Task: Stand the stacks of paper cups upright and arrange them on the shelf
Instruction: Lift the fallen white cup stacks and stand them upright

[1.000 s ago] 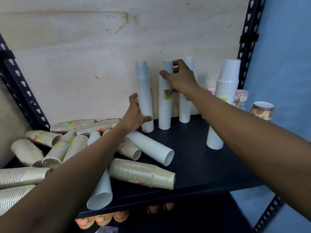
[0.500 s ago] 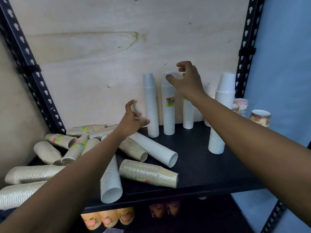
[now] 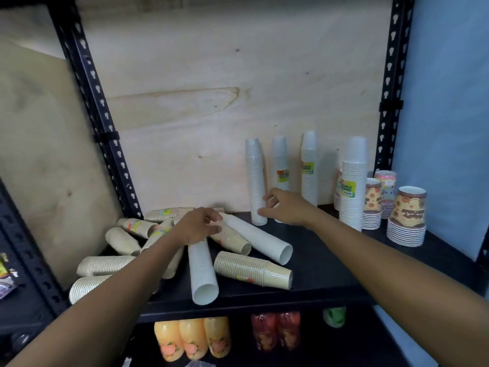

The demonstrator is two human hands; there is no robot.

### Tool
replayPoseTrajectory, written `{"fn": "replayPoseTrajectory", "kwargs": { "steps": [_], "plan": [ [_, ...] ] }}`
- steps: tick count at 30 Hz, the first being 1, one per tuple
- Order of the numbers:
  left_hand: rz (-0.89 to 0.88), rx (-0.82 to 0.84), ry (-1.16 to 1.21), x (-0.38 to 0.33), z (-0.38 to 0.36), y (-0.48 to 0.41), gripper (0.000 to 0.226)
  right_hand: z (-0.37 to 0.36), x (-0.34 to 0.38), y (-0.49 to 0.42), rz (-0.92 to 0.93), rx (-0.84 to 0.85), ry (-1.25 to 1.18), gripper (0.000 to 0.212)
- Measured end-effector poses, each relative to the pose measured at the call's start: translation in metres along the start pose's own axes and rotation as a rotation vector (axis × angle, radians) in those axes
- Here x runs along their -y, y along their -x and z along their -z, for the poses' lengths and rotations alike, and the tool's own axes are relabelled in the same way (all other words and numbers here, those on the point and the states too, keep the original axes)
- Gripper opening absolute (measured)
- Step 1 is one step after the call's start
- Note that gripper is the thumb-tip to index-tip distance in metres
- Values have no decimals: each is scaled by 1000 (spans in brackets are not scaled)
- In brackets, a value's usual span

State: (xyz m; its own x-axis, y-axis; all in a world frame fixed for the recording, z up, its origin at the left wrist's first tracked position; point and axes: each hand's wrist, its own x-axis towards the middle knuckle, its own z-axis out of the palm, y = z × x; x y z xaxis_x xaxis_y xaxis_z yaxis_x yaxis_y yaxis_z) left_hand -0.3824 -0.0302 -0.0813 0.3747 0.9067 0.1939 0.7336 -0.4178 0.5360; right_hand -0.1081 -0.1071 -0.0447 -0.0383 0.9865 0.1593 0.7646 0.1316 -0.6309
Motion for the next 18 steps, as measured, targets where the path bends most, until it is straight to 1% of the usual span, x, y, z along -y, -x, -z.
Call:
{"fn": "replayPoseTrajectory", "kwargs": {
  "steps": [2, 5, 7, 10, 15, 18],
  "plan": [
    [-73, 46, -115, 1, 2, 7, 31, -10, -3, 0, -45, 45, 44, 63],
    [-161, 115, -227, -1, 1, 14, 42, -22, -5, -3, -101, 134, 115, 78],
    [-184, 158, -288, -3, -2, 15, 50, -28, -4, -5, -113, 180, 156, 80],
    [-204, 185, -316, -3, -7, 13, 58, -34, -2, -8, -93, 189, 230, 70],
    [-265, 153, -324, -2, -14, 10, 66, -45, -5, -14, -95, 239, 293, 49],
    [-313, 165, -329, -1, -21, 7, 69, -47, -7, -17, -122, 249, 271, 47]
  ]
}}
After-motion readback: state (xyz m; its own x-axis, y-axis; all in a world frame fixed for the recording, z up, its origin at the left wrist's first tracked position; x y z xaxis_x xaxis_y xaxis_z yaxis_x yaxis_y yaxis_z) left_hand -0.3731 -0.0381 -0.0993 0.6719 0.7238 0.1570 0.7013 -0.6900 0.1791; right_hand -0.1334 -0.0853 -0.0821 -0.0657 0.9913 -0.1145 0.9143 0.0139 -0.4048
